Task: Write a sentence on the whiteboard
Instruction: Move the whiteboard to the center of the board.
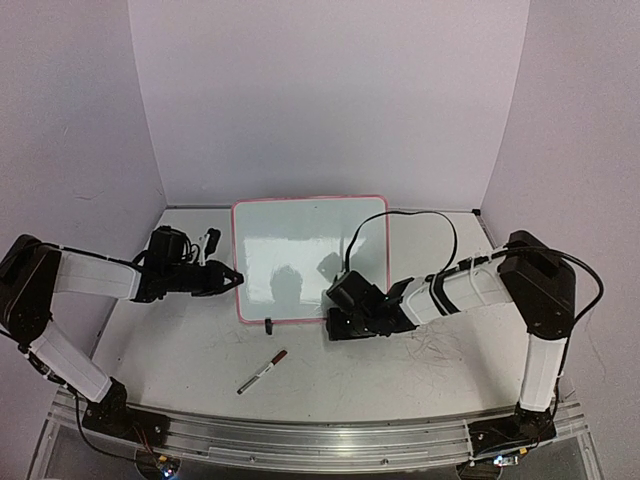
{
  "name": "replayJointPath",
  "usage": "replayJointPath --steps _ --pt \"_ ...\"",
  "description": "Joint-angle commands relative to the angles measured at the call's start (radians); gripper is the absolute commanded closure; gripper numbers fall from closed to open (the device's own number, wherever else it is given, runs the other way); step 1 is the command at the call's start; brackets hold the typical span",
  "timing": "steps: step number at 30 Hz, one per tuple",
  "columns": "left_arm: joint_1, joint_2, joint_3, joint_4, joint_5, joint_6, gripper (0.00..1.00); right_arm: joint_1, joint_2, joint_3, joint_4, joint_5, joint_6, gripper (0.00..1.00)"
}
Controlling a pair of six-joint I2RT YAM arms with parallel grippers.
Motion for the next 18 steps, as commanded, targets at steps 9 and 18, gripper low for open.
replayJointPath --steps 9,18 --pt "0.024 -0.103 -0.096 0.023 -0.069 0.047 1.0 0.037 0.026 0.008 0.057 0.186 0.014 0.84" --pt "0.028 -0.113 -0.119 0.083 -0.013 0.029 1.0 0.035 -0.097 -0.16 0.106 0.288 0.022 1.0"
